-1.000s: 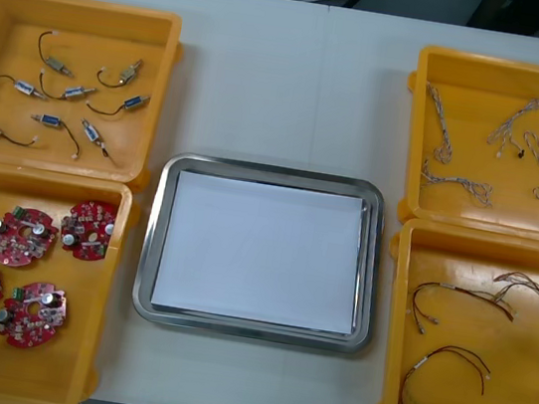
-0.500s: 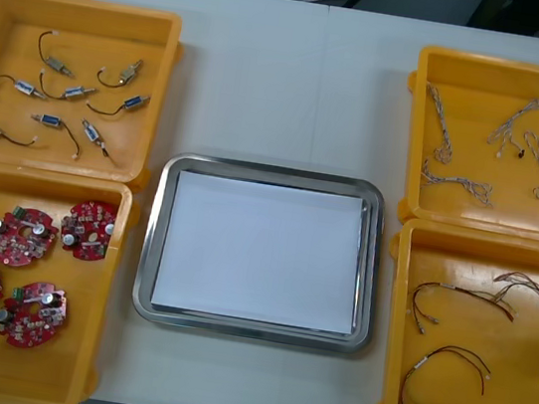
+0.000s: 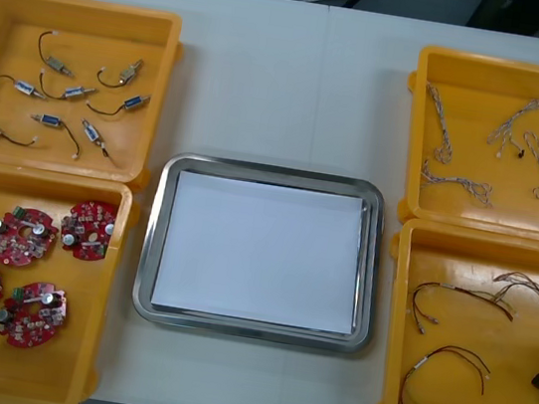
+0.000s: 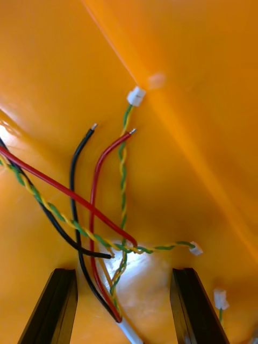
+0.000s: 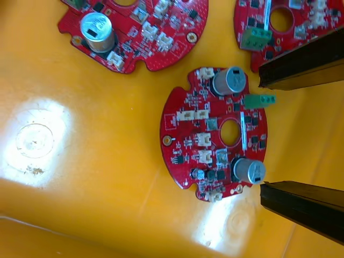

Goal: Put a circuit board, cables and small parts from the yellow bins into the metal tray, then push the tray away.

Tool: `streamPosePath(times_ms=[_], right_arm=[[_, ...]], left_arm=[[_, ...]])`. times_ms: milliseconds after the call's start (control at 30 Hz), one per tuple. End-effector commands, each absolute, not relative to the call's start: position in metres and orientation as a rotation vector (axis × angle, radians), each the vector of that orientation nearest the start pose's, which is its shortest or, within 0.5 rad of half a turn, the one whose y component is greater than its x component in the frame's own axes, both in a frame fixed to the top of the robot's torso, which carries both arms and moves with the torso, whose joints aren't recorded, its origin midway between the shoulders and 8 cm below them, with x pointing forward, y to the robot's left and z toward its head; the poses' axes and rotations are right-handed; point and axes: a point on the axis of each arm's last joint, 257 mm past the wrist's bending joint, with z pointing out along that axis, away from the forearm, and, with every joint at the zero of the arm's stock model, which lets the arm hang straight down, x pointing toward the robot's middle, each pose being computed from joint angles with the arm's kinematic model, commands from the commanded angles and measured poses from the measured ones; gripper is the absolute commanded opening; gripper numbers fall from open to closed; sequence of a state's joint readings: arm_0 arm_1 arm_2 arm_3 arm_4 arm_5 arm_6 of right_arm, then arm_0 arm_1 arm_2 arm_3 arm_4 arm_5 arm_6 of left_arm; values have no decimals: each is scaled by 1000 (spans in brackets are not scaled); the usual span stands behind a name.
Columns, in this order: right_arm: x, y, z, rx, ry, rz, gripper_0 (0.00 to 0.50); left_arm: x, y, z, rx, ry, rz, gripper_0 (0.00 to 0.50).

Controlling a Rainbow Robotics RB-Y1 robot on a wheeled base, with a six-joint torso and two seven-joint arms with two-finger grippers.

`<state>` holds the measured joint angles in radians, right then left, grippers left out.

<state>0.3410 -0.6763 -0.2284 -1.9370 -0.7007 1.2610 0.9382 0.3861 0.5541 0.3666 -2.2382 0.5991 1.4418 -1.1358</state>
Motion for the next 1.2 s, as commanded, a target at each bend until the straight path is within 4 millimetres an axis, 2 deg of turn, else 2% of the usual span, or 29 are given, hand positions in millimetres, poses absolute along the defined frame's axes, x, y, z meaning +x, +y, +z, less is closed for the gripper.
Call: streamPosePath(times_ms=[33,67,133,167,200,233,300,400,667,1067,1200], right_arm=[[297,-438,-366,862,2602,117,500],[296,-437,-367,862,2604,119,500],[296,-437,-367,862,2604,119,420],[296,-437,-367,862,2604,119,420],[296,-437,-367,862,2604,119,220],[298,-437,-366,860,2601,120,80],[299,-436,-365,857,2601,121,23],[302,-436,-363,852,2596,125,0],[318,-429,-350,803,2584,132,0],[335,-413,-310,714,2619,98,0],[347,-410,-298,676,2606,87,0]], left_arm=[[302,412,-286,-733,2477,-59,500],[302,413,-286,-738,2473,-60,500],[302,411,-287,-740,2469,-60,500],[301,412,-288,-741,2468,-54,500],[301,412,-288,-740,2465,-54,500],[300,412,-288,-739,2458,-50,500],[300,413,-289,-738,2450,-44,500],[299,414,-291,-736,2442,-39,500],[296,416,-297,-689,2433,-4,500],[284,420,-308,-620,2460,39,500],[282,419,-311,-618,2467,37,500]])
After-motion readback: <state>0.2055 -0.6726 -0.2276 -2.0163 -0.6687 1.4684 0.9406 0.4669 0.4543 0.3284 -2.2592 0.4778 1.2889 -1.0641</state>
